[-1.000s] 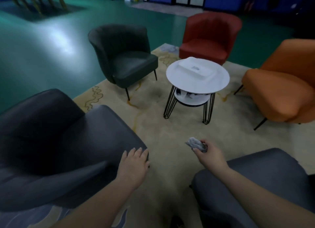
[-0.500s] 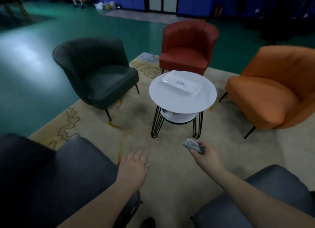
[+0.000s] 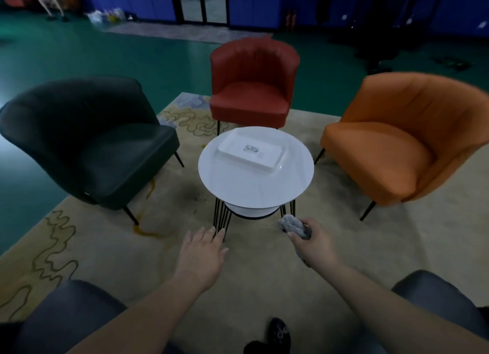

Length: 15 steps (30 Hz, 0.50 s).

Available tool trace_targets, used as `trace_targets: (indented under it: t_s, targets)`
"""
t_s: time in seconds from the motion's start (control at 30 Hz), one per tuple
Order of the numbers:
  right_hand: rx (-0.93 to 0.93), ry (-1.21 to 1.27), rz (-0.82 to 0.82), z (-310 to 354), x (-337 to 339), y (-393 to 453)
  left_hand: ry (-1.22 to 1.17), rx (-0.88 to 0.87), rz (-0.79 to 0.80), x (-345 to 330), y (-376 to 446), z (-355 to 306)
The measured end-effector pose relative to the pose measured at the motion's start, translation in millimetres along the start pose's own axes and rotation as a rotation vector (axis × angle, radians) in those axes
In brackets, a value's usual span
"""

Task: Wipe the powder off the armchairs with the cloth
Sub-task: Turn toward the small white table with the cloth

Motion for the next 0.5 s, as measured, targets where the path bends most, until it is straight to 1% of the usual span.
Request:
trace_targets:
  t_s: [0.13, 0.23, 0.43, 0.5]
  targets:
    - [0.020, 0.021, -0.005, -1.4, 13.0, 66.8, -0.020, 0.039, 0.002, 19.2, 57.2, -24.6]
    - [-0.004, 0.036, -0.002, -8.6, 19.6, 112.0, -0.025, 0.060, 0.029, 25.8, 93.6, -36.3]
    - [-0.011, 0.043, -0.005, -8.0, 13.2, 183.6, -0.036, 0.114, 0.063, 28.2, 155.6, -37.6]
    - [-0.005, 0.035, -0.002, -3.7, 5.0, 205.8, -0.045, 0.105, 0.068, 31.4, 179.1, -35.4]
Point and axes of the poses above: each hand's wrist, its own y-axis towards the middle knuckle, its own x-axis out of the back of the hand, z = x × y, the point moved 7 cm from there along y, towards the middle knuckle, and after that the axes turned 15 degrees about x, right-handed, at the moved point
